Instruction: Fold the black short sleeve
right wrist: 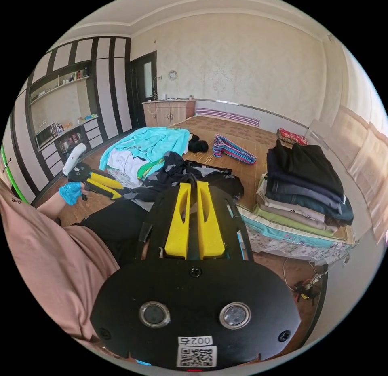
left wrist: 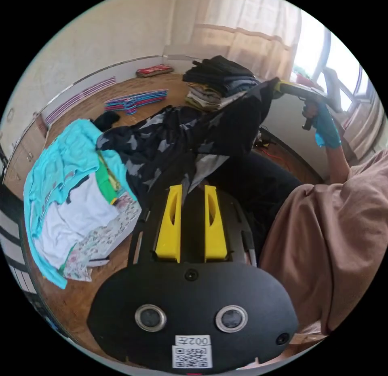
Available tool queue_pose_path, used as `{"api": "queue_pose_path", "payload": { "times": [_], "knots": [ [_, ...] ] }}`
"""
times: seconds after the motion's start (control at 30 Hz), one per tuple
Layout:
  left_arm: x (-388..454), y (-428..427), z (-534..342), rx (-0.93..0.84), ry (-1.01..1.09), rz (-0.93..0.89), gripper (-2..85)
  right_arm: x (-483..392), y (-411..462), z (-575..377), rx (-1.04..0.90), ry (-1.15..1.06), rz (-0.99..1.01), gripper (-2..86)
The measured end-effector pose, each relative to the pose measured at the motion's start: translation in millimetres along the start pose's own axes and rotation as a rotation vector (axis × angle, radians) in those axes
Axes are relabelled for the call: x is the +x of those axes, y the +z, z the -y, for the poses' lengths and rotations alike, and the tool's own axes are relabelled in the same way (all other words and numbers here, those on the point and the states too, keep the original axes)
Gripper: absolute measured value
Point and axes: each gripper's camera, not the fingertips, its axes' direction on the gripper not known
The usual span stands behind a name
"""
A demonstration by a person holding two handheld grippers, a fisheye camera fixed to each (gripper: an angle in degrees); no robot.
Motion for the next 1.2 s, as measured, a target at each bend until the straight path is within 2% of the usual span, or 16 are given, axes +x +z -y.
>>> {"api": "queue_pose_path", "payload": {
  "times": [0.13, 0.27, 0.43, 0.63, 0.9, 1.1, 1.2],
  "knots": [
    [10.8, 38.9, 43.3, -0.005, 0.083, -0.058, 7.4, 8.2, 0.6, -2.4, 0.022, 0.005, 0.001, 0.0],
    [18.8, 63.7, 75.5, -0.023, 0.136, -0.024, 6.4, 25.2, 8.6, -7.4, 0.042, 0.031, 0.001, -0.1],
    [19.7, 99.8, 113.2, -0.094, 0.199, 0.032, 2.6, 59.5, 29.2, -15.3, 0.054, 0.113, 0.034, -0.1],
    [-5.6, 109.0, 146.6, -0.098, 0.203, 0.002, -0.8, 108.0, 73.8, -20.9, -0.002, 0.208, -0.005, -0.2],
    [-61.4, 148.1, 189.6, -0.169, 0.071, 0.031, -0.5, 176.1, 191.5, -42.2, -0.215, 0.370, -0.027, 0.1],
    [-89.5, 169.3, 198.7, -0.238, -0.065, 0.026, 3.0, 196.1, 259.6, -60.1, -0.380, 0.375, 0.035, 0.6],
    [-100.2, 163.8, 200.1, -0.232, -0.095, 0.009, 4.6, 202.9, 272.1, -62.5, -0.387, 0.368, 0.050, 0.9]
  ]
}}
